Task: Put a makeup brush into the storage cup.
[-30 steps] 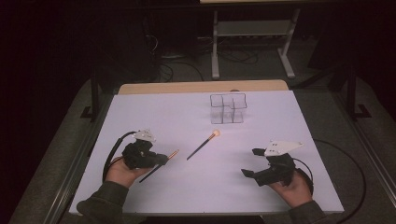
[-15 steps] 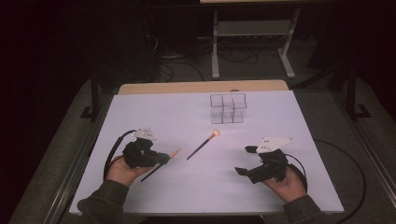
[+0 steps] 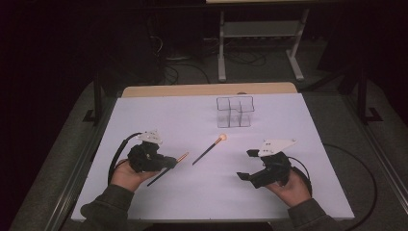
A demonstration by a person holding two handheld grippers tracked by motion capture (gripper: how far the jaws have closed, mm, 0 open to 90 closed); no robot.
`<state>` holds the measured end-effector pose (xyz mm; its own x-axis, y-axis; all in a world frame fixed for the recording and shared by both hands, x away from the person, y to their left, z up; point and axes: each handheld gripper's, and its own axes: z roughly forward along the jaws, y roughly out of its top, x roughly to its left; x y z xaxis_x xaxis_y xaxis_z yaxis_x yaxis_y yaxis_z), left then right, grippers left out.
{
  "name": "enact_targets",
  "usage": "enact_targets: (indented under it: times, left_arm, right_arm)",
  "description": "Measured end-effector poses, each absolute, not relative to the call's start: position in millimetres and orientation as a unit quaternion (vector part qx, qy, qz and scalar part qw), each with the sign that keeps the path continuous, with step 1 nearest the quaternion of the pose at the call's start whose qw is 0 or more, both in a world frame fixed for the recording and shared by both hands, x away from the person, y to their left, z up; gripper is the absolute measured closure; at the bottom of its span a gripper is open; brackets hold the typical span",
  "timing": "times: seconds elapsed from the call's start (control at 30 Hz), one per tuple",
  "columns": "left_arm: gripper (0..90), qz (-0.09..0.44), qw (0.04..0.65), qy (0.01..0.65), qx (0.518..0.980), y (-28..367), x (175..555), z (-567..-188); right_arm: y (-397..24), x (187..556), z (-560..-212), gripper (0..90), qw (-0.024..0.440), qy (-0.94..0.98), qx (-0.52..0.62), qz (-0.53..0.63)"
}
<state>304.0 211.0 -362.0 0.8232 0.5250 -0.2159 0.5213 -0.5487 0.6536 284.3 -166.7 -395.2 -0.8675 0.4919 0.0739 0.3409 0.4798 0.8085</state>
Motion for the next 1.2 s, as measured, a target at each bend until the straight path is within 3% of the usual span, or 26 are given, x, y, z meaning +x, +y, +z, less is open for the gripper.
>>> enact_targets:
  times: [1.2]
  left_arm:
    - [83.5, -0.012, 0.386, 0.252, 0.887, 182.6, 300.0, -349.2]
  right_arm:
    - [-128.3, 306.7, -383.3, 16.0, 0.015, 0.863, 0.204, 0.461]
